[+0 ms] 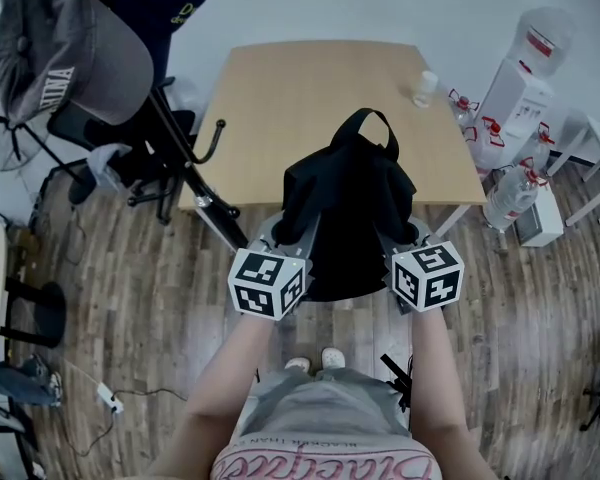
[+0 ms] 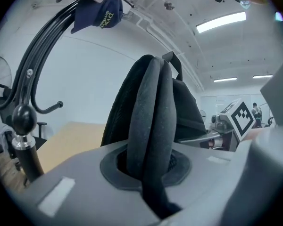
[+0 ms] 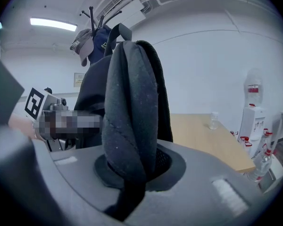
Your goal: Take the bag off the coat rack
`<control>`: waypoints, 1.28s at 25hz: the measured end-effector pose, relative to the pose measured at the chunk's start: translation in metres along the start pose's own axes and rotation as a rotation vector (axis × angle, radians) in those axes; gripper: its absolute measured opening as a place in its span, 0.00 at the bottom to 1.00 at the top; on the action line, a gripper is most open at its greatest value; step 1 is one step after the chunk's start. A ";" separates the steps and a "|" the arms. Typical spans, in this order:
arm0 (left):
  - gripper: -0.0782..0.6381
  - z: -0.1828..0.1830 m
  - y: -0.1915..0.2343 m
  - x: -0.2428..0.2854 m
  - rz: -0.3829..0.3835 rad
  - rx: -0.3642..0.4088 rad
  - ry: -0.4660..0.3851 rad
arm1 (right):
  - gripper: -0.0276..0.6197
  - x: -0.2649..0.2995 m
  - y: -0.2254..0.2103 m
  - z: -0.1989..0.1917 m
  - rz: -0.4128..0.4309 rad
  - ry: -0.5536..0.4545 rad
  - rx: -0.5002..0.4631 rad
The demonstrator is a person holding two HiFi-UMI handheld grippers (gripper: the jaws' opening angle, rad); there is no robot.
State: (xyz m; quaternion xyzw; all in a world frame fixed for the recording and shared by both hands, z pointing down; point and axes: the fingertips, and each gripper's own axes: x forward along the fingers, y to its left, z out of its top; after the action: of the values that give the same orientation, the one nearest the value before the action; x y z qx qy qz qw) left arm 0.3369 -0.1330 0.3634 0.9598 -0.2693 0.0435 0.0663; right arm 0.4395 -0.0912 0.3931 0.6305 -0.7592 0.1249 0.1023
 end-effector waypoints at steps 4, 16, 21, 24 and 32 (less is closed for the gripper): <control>0.19 0.019 -0.007 0.003 -0.027 0.029 -0.037 | 0.10 -0.011 -0.005 0.018 -0.044 -0.041 -0.033; 0.19 0.068 -0.022 0.014 -0.104 0.162 -0.151 | 0.10 -0.034 -0.016 0.063 -0.138 -0.155 -0.115; 0.19 0.075 -0.024 0.017 -0.120 0.173 -0.166 | 0.10 -0.036 -0.020 0.068 -0.162 -0.164 -0.110; 0.19 0.079 -0.025 0.017 -0.127 0.181 -0.173 | 0.10 -0.038 -0.020 0.070 -0.171 -0.169 -0.108; 0.19 0.083 -0.028 0.015 -0.140 0.187 -0.180 | 0.10 -0.043 -0.018 0.070 -0.181 -0.167 -0.090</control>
State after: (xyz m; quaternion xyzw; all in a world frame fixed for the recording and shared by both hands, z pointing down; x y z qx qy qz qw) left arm 0.3685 -0.1294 0.2807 0.9783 -0.2012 -0.0225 -0.0452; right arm 0.4654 -0.0764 0.3142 0.6994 -0.7099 0.0281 0.0776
